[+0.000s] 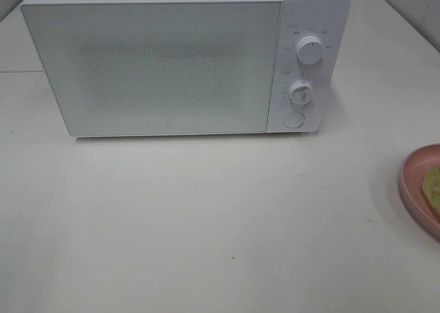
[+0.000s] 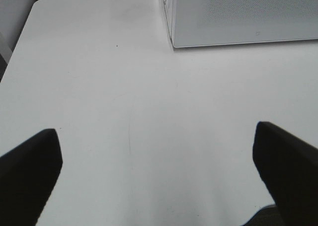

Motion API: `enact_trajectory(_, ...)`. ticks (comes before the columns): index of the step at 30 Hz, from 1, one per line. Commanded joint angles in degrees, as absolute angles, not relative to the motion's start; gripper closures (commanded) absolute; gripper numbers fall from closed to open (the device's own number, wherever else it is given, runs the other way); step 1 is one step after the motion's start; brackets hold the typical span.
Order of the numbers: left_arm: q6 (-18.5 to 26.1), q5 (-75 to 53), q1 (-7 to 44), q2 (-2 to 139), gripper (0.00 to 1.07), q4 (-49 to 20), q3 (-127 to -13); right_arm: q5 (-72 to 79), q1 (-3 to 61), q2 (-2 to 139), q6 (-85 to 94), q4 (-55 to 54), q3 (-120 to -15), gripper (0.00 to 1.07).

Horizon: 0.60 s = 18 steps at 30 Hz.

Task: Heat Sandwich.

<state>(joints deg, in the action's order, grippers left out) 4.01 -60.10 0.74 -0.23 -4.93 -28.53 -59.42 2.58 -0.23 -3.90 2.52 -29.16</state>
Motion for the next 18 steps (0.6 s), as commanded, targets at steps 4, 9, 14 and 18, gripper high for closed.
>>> enact_trajectory(4,4.18,-59.42,0.57,-1.89,0.07,-5.44,-28.25,-58.84,2.18,-1.83,-3.55,2.46,-29.05,0.39)
enact_trajectory(9,4.18,-59.42,0.57,-1.89,0.07,-5.44,-28.25,-58.84,2.18,-1.83,-3.55,2.46,-29.05,0.39)
enact_trajectory(14,4.18,-59.42,0.57,-1.89,0.07,-5.44,-28.25,-58.84,2.18,-1.83,-3.5,2.46,-29.05,0.41)
enact_trajectory(18,4.18,-59.42,0.57,-1.89,0.07,-5.44,-28.25,-58.84,2.18,-1.83,-3.5,2.46,-29.05,0.41)
